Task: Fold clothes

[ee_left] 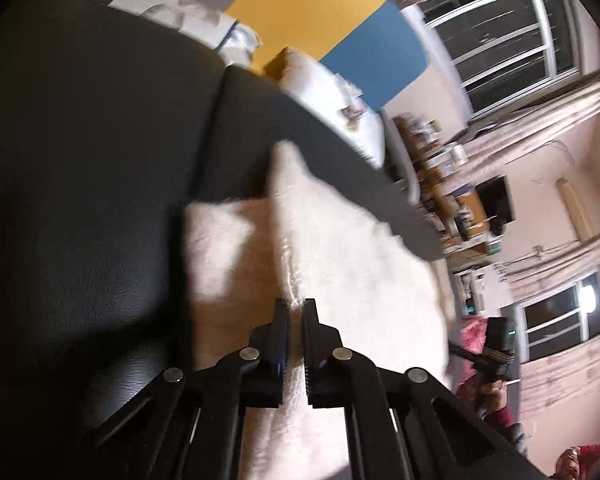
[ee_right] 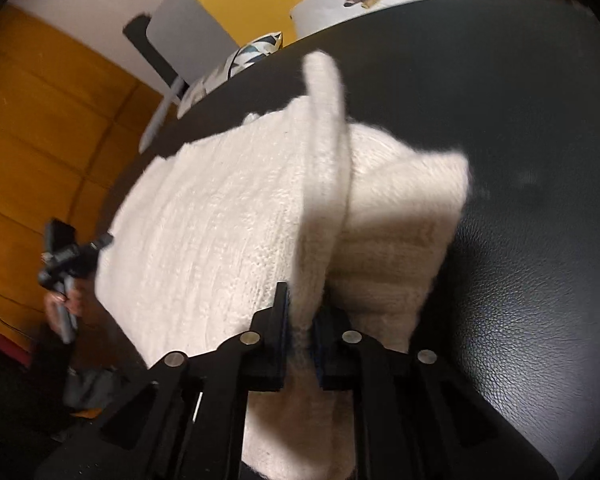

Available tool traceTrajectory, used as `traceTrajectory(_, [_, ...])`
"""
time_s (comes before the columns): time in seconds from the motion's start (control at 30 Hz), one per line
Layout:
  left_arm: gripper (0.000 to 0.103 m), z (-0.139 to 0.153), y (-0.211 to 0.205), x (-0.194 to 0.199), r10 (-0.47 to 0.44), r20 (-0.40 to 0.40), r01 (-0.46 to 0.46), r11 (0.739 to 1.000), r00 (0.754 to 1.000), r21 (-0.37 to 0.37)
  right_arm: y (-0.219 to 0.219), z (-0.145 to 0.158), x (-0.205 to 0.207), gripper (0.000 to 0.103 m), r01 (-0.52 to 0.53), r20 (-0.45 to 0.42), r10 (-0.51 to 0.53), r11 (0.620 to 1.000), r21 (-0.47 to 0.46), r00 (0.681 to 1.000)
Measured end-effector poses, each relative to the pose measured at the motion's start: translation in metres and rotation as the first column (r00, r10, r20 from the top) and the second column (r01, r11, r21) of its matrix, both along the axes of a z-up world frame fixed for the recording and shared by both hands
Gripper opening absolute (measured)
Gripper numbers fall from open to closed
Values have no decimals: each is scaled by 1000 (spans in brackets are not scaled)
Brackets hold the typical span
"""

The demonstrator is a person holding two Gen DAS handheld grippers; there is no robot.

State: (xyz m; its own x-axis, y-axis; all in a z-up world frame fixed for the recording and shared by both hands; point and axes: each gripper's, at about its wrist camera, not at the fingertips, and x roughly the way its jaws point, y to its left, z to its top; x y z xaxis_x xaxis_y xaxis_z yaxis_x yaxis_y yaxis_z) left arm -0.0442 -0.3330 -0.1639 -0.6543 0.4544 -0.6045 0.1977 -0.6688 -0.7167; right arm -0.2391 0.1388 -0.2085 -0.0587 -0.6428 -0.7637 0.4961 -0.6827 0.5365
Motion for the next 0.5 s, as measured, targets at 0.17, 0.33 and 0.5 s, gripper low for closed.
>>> traceTrajectory(0.17, [4,46,3,32,-47,-144,53,998,988,40,15,46,14,8,-29,-102,28,1000,-11,994])
traceTrajectory(0.33, [5,-3,-1,39,-29,64,31,999,998,-27,38,50,27,8,-33,-91,32,999,-10,995])
traceTrajectory(0.5, [13,-48,-16,47,22,112,-37,990,993,135,50,-5,18,8,60,25,-60,998,3,998])
